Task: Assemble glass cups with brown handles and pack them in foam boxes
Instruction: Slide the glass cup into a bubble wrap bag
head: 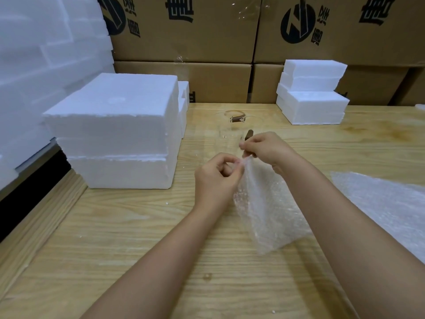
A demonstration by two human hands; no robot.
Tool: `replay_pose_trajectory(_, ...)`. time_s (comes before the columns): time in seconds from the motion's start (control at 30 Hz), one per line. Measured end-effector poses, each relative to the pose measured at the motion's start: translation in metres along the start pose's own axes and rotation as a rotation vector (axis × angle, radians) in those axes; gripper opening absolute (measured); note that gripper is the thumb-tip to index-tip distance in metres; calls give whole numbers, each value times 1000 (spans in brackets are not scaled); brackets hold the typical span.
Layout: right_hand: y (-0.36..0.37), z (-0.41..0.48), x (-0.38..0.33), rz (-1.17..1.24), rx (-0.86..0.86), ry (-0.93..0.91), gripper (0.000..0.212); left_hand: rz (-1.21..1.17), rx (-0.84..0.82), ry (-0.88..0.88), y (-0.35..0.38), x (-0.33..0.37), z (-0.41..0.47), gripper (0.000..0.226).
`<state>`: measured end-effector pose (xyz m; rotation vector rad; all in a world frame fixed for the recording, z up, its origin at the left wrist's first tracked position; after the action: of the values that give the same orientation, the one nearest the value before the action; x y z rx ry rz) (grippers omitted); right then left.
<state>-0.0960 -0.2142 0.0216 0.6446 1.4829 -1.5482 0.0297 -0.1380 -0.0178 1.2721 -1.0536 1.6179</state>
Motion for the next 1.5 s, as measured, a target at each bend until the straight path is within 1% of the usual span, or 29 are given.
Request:
replay_pose_trajectory(0.07, -12, -6, -2, 81, 128, -62, 23, -2, 45, -7, -4, 3, 5, 28)
replay_pose_trajectory(0.13, -26, -14, -7, 167, 244, -121, 26, 52, 98, 1, -9, 8, 13, 29)
replay_pose_trajectory(0.2, -39, -25, -16, 234, 292, -179, 26, 70, 121, -31, -15, 12, 20, 28)
replay_pose_trajectory(0.23, -44, -31, -21, 261, 259, -196, 24, 68, 126, -41, -18, 13, 21, 27)
replay_pose_trajectory(0.27, -45, -37, -26, 295, 184, -204, 23, 78, 136, -32, -20, 15, 21, 26)
replay_pose_trajectory(0.33, -43, -49, -36, 390, -11, -207, 22, 137, 184, 31, -23, 23, 20, 25)
replay_pose_trajectory(0.4, -38, -58, -45, 465, -160, -204, 23, 196, 249, 98, -29, 30, 21, 24)
replay_pose_trajectory(0.5, -26, -67, -55, 531, -289, -191, 23, 352, 261, 141, -33, 32, 25, 25)
replay_pose_trajectory(0.57, -16, -71, -58, 580, -374, -174, 23, 301, 221, 86, -37, 30, 26, 32)
replay_pose_trajectory(0.6, -12, -73, -59, 595, -411, -164, 23, 277, 214, 49, -39, 29, 27, 30)
replay_pose_trajectory(0.67, -5, -75, -58, 622, -451, -122, 26, 253, 183, -19, -41, 29, 26, 18)
replay_pose_trajectory(0.7, -2, -76, -56, 635, -457, -90, 27, 196, 178, -66, -42, 26, 27, 18)
replay_pose_trajectory(0.77, 3, -76, -52, 660, -461, -14, 29, -30, 155, -282, -43, 20, 28, 22)
replay_pose_trajectory(0.8, 7, -76, -50, 678, -459, 25, 30, -79, 132, -389, -42, 15, 27, 22)
replay_pose_trajectory(0.83, 11, -76, -48, 704, -446, 58, 32, -66, 131, -439, -42, 13, 26, 23)
replay_pose_trajectory(0.87, 15, -75, -47, 742, -422, 81, 35, -13, 147, -421, -40, 13, 23, 23)
replay_pose_trajectory(0.9, 18, -74, -45, 793, -395, 91, 37, 40, 176, -364, -39, 15, 20, 25)
replay_pose_trajectory(0.93, 22, -73, -45, 850, -373, 89, 38, 85, 202, -250, -39, 20, 16, 32)
replay_pose_trajectory(1.0, 27, -71, -44, 943, -345, 66, 30, 189, 190, -51, -36, 30, 10, 34)
replay_pose_trajectory(1.03, 28, -70, -43, 978, -330, 60, 25, 227, 195, -15, -35, 31, 9, 36)
replay_pose_trajectory(1.1, 26, -67, -40, 1036, -297, 53, 20, 237, 224, -21, -35, 31, 13, 39)
replay_pose_trajectory(1.17, 22, -63, -36, 1103, -256, 62, 21, 245, 175, -73, -34, 32, 23, 35)
replay_pose_trajectory(1.23, 15, -59, -29, 1159, -208, 89, 19, 249, 32, -97, -29, 36, 28, 28)
replay_pose_trajectory(1.3, 5, -56, -23, 1197, -171, 100, 22, 131, -144, -123, -27, 37, 32, 29)
replay_pose_trajectory(1.37, -4, -53, -15, 1249, -126, 114, 26, 28, -252, -134, -29, 37, 33, 30)
replay_pose_trajectory(1.43, -12, -53, -9, 1254, -100, 108, 24, -1, -233, -142, -33, 38, 34, 24)
replay_pose_trajectory(1.5, -20, -54, -8, 1126, -128, 56, 19, 5, -164, -142, -36, 40, 35, 6)
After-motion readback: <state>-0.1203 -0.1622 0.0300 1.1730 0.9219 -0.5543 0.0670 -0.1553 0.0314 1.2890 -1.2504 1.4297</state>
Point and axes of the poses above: each hand's wrist, its own z-axis towards the middle knuckle, its own y-axis out of the palm, x = y × z, the point moved 3 cm from there along z, towards the middle knuckle, and after that the axes turned 13 degrees about -y, right-handed, at the moved point
